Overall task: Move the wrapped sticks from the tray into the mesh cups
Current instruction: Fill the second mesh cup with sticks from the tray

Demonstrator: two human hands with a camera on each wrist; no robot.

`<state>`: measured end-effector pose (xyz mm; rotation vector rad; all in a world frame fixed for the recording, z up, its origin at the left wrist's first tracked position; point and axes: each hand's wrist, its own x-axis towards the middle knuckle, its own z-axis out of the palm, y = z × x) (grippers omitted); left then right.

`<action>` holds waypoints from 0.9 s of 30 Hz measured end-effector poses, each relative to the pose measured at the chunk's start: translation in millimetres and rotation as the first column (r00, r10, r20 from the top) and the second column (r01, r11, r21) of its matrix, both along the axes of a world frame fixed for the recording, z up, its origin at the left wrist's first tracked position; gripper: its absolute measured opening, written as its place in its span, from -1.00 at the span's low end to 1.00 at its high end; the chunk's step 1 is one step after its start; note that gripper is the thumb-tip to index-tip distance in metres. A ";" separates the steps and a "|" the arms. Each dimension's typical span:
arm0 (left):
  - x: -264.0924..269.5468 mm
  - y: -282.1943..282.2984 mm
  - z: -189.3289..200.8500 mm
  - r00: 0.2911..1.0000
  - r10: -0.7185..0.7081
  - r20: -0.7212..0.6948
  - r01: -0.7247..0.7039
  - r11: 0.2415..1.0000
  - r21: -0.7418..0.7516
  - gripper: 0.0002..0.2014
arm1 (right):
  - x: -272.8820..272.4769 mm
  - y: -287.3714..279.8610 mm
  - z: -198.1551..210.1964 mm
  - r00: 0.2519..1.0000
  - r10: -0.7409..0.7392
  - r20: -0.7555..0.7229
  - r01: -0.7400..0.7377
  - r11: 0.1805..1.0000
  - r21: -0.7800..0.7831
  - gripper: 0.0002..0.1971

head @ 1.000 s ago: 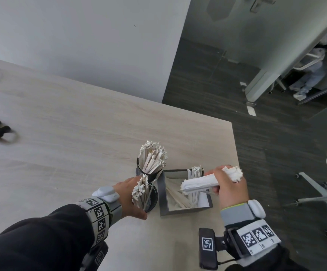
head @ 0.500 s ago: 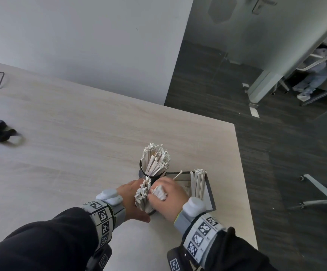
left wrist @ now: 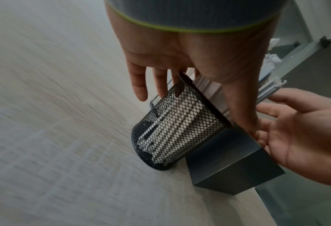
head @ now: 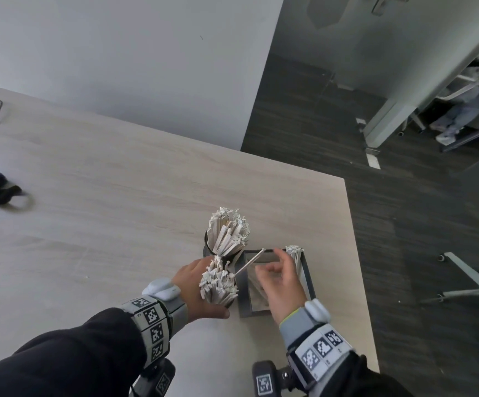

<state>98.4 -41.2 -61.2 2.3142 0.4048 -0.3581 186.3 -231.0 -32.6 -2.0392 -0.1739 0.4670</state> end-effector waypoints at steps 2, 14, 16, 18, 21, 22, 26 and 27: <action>3.2 -3.4 -3.1 1.000 0.016 0.014 -0.016 1.000 0.016 0.02 | 6.6 7.6 4.2 0.998 0.054 -0.010 -0.054 0.999 -0.001 -0.72; -7.8 -1.6 10.6 0.966 0.198 0.167 -0.152 0.955 -0.255 -0.38 | -3.2 19.6 5.9 0.786 0.520 0.335 -0.411 0.843 -0.347 -0.69; -11.1 1.6 8.3 0.962 0.234 0.142 -0.189 0.944 -0.269 -0.34 | -1.1 14.0 8.1 0.794 0.514 0.325 -0.401 0.844 -0.357 -0.70; -12.8 3.9 3.6 0.953 0.268 0.143 -0.219 0.933 -0.286 -0.35 | -0.1 8.2 9.1 0.824 0.445 0.352 -0.374 0.892 -0.253 -0.55; -13.5 4.9 -0.7 0.946 0.302 0.119 -0.245 0.905 -0.349 -0.28 | -2.9 6.8 8.8 0.785 0.518 0.340 -0.439 0.852 -0.283 -0.46; -13.0 4.8 -1.1 0.952 0.288 0.099 -0.234 0.900 -0.368 -0.19 | -5.3 6.9 8.0 0.756 0.577 0.310 -0.477 0.809 -0.343 -0.46; -12.1 5.5 -3.3 0.991 0.128 0.043 -0.107 0.942 -0.318 0.07 | -0.7 -3.5 4.0 0.825 0.480 0.297 -0.415 0.873 -0.257 -0.61; -12.3 4.8 -4.2 0.995 0.096 0.027 -0.085 0.957 -0.277 0.11 | 5.6 -8.5 4.9 0.893 0.345 0.288 -0.302 0.936 -0.183 -0.72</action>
